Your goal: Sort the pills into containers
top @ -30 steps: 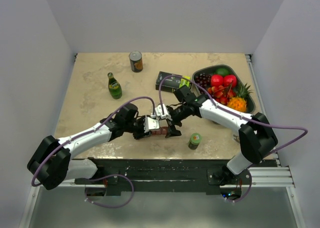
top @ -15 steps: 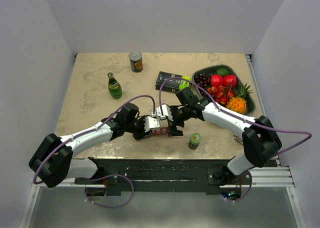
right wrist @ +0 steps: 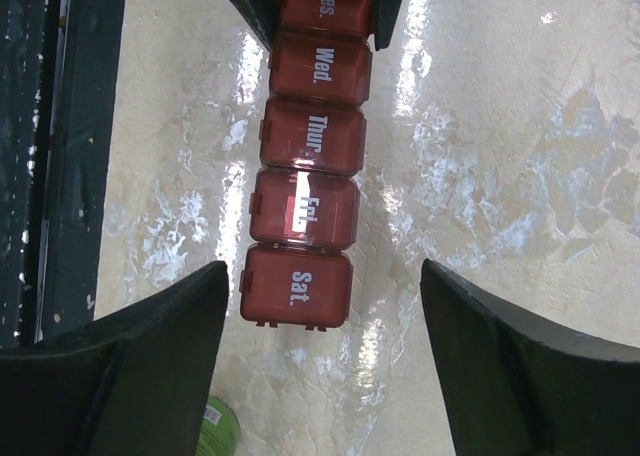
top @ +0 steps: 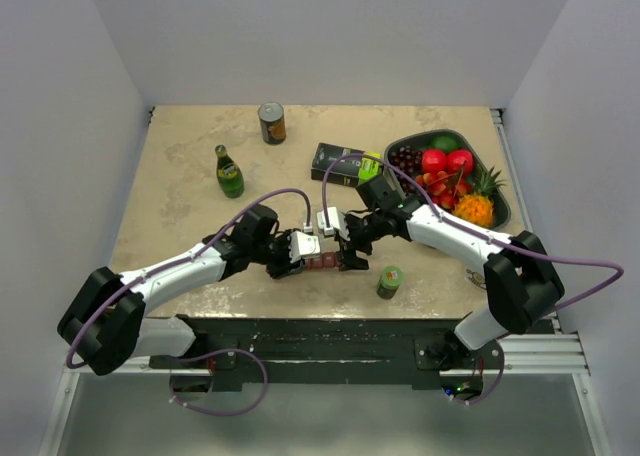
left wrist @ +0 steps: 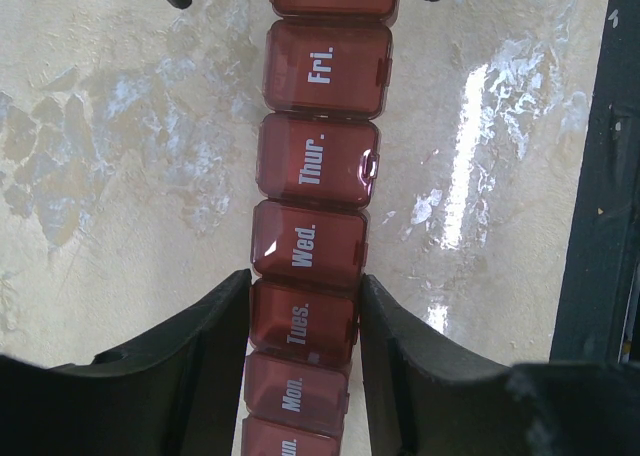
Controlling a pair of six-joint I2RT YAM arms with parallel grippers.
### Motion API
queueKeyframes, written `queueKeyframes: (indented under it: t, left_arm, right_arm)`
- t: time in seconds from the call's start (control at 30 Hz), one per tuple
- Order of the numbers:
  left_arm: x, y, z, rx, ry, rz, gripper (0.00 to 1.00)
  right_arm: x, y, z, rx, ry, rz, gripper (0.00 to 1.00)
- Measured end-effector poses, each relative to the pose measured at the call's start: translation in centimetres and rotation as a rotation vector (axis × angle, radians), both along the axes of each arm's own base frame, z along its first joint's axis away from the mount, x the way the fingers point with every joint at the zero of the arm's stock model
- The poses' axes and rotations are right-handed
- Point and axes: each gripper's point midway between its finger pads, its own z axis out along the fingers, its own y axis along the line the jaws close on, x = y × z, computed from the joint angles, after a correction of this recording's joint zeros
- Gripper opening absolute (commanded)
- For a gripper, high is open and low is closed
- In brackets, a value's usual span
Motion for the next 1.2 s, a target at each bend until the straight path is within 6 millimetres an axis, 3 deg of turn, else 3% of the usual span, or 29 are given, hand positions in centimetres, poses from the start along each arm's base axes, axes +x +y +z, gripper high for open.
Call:
queueKeyframes:
  t: [0.33,0.93,1.0,1.2]
  left_arm:
    - [0.01,-0.02,0.05,-0.002,0.004,0.005,0.0]
    - [0.02,0.03,0.01,-0.002,0.014,0.021,0.0]
    - [0.02,0.03,0.01,-0.002,0.014,0.02,0.0]
    - [-0.01,0.03,0.01,-0.002,0.015,0.02,0.0]
  right_arm:
    - [-0.03,-0.03,-0.06,-0.002,0.005,-0.004,0.66]
    - [-0.82,-0.13,-0.61,-0.009,0.047,0.015,0.66]
    - [-0.86,-0.12,-0.6,-0.008,0.048,0.017,0.62]
    - [-0.95,-0.09,-0.57,-0.005,0.05,0.022,0.36]
